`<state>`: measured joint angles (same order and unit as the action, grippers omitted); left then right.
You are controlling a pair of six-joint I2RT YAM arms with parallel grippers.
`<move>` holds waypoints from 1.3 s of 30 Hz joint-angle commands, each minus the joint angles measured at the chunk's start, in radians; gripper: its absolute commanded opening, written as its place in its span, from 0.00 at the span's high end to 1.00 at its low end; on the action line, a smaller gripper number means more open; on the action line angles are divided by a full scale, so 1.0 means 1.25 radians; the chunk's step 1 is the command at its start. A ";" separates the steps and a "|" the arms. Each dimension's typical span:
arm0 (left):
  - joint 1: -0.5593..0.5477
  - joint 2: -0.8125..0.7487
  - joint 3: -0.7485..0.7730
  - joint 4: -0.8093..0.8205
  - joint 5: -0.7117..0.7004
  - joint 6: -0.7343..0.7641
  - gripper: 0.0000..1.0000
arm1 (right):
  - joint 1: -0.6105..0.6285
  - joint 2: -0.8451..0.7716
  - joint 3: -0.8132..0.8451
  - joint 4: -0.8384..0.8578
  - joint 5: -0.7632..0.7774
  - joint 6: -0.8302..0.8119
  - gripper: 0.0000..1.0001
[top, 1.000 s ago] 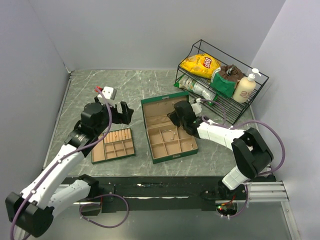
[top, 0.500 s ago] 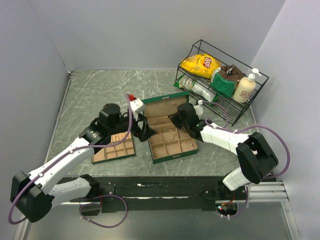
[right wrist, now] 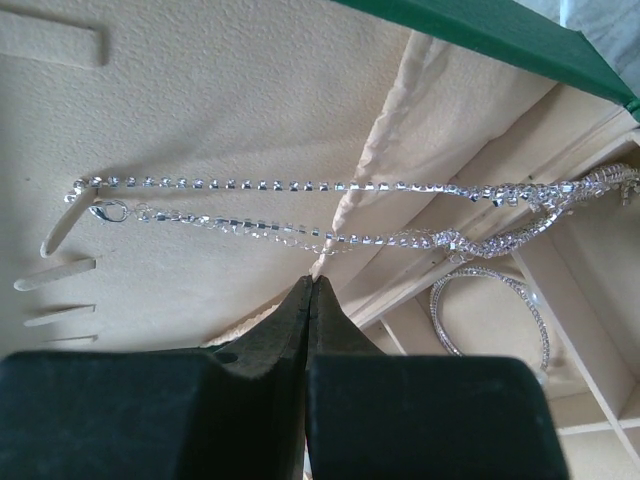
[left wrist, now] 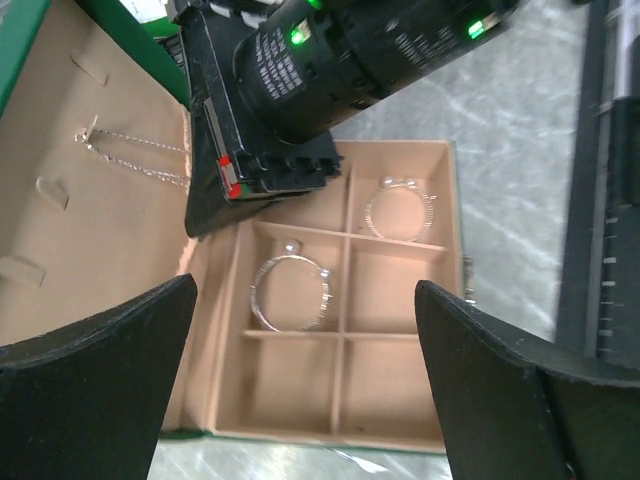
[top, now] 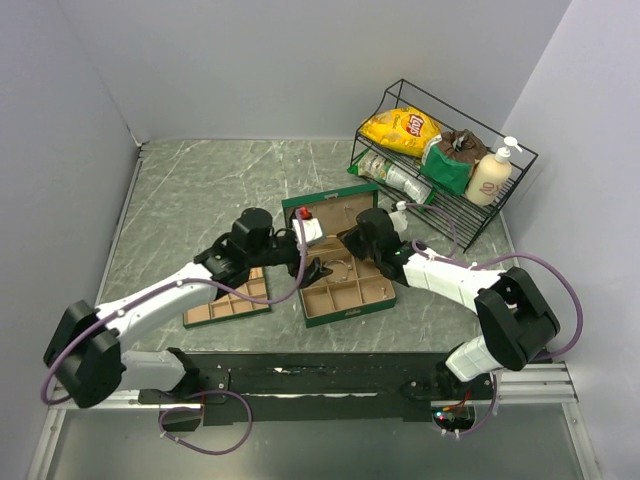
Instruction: Organize the mixed jewelry
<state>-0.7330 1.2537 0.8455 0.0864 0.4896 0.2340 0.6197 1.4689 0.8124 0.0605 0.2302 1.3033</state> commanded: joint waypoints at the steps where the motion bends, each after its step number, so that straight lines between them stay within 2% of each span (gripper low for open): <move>1: -0.012 0.045 -0.004 0.109 -0.009 0.104 0.04 | -0.009 -0.039 -0.009 0.018 -0.009 -0.019 1.00; 7: -0.028 0.137 0.000 0.164 -0.054 0.158 0.04 | -0.015 -0.053 -0.022 0.024 -0.015 -0.028 1.00; 15: -0.032 0.193 0.009 0.249 -0.124 0.183 0.04 | -0.021 -0.067 -0.047 0.030 -0.028 -0.028 1.00; 30: -0.032 0.298 0.088 0.141 -0.157 0.225 0.03 | -0.027 -0.085 -0.063 0.040 -0.026 -0.027 1.00; 39: -0.032 0.311 0.088 0.139 -0.160 0.207 0.02 | -0.034 -0.082 -0.062 0.047 -0.033 -0.028 1.00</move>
<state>-0.7692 1.6356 0.9169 0.2497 0.2893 0.4862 0.5907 1.4029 0.7437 0.0887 0.1757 1.2812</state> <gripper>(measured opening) 0.987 0.007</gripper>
